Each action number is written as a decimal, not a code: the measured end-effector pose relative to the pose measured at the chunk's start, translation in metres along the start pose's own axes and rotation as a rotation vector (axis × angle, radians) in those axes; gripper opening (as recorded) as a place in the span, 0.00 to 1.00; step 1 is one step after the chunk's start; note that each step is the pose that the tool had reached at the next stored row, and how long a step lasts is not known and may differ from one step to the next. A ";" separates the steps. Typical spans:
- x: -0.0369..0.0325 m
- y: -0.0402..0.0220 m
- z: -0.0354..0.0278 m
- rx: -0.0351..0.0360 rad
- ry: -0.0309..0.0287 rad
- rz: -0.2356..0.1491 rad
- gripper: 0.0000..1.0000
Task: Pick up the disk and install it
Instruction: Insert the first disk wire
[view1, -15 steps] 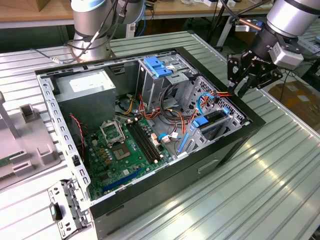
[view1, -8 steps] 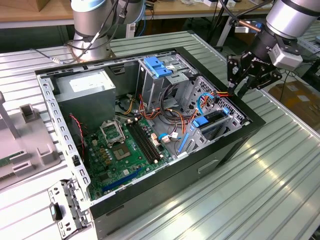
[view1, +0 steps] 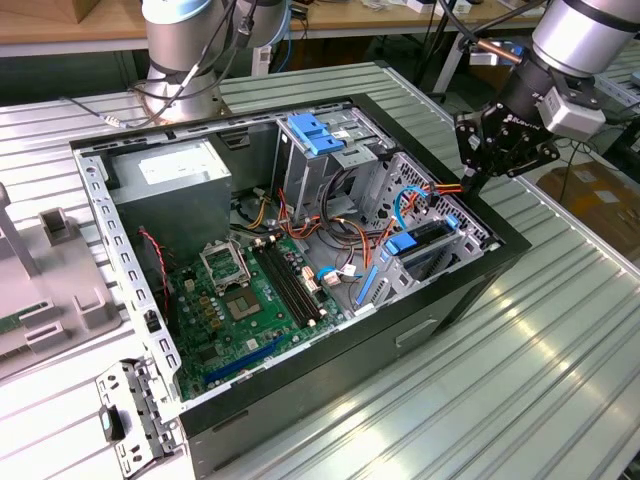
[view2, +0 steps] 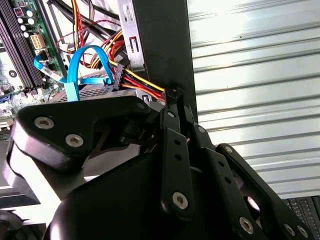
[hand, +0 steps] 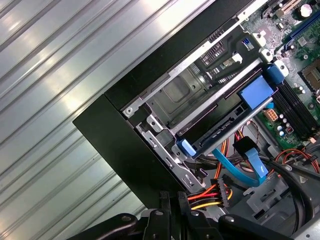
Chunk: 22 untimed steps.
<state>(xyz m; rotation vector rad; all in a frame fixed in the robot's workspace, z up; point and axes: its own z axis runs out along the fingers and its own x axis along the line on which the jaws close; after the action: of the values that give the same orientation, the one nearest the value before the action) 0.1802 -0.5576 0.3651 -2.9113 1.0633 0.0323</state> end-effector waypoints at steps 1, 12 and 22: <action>0.0000 0.0000 0.0001 0.0001 -0.0001 0.000 0.17; -0.0007 0.0006 -0.0029 0.0035 -0.0026 0.000 0.17; -0.0091 0.0137 -0.0040 0.0142 -0.0105 0.000 0.17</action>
<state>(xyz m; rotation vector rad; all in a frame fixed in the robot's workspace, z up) 0.1644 -0.5624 0.3689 -2.8954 1.0572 0.0399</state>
